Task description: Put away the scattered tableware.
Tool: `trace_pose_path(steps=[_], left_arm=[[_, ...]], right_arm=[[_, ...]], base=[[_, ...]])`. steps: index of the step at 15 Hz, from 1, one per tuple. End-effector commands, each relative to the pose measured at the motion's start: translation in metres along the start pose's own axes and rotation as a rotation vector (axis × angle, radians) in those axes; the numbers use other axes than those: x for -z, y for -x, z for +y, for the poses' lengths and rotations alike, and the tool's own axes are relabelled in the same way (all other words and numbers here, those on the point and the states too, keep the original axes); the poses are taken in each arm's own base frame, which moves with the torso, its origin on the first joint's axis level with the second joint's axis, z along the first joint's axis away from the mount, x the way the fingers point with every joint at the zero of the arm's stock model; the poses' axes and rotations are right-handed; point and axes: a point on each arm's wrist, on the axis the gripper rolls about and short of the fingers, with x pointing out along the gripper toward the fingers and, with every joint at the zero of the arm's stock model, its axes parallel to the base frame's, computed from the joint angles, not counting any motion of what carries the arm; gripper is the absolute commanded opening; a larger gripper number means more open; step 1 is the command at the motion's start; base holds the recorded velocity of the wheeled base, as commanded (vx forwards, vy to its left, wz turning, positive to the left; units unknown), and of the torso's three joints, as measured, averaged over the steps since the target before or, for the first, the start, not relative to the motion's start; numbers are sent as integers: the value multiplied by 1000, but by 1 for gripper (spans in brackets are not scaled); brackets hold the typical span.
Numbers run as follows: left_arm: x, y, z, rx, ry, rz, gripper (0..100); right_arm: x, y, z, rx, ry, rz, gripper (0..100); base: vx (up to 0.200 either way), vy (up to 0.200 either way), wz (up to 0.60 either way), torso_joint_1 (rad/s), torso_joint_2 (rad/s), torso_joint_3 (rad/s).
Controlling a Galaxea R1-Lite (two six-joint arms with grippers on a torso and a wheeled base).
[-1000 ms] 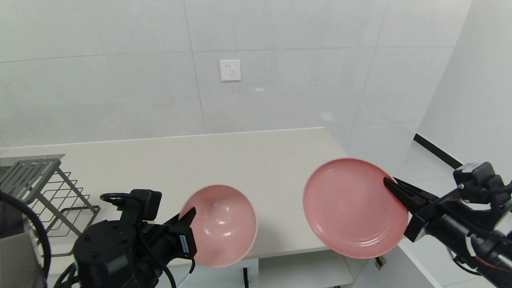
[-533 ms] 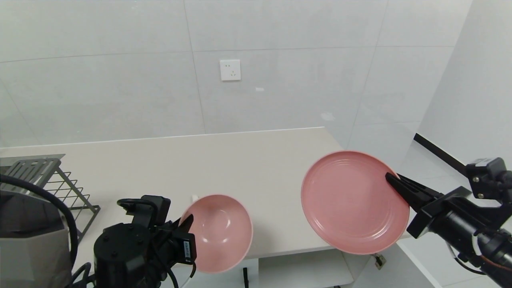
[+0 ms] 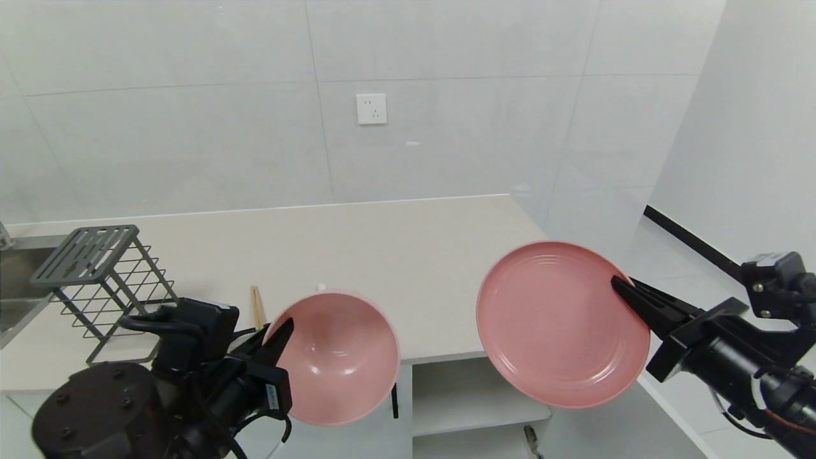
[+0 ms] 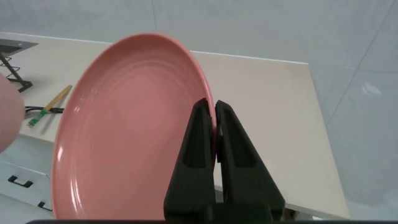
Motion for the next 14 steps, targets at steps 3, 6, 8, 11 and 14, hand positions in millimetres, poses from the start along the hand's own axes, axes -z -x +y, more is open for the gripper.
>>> trace_pose_path(steps=[3,6,8,11,14], left_arm=[[-10,13,-3,41,27,-55,0],[-13,17,-5,64,34,-70,0],[-13,17,-5,64,35,-71,0],[-13,17,-6,70,33,-68,0],[-12,17,-7,70,31,-66,0]], right_arm=[[1,0,0,-2,0,6,0],[1,0,1,-5,0,7,0],[1,0,1,-5,2,7,0],[3,-1,1,-5,5,16,0],[3,-1,1,-5,5,16,0]], base=[[-200,0,0,18,12,-4],[-67,0,0,-4,1,1],[0,0,0,0,0,0],[0,0,0,-46,94,40],[0,0,0,-165,351,172]])
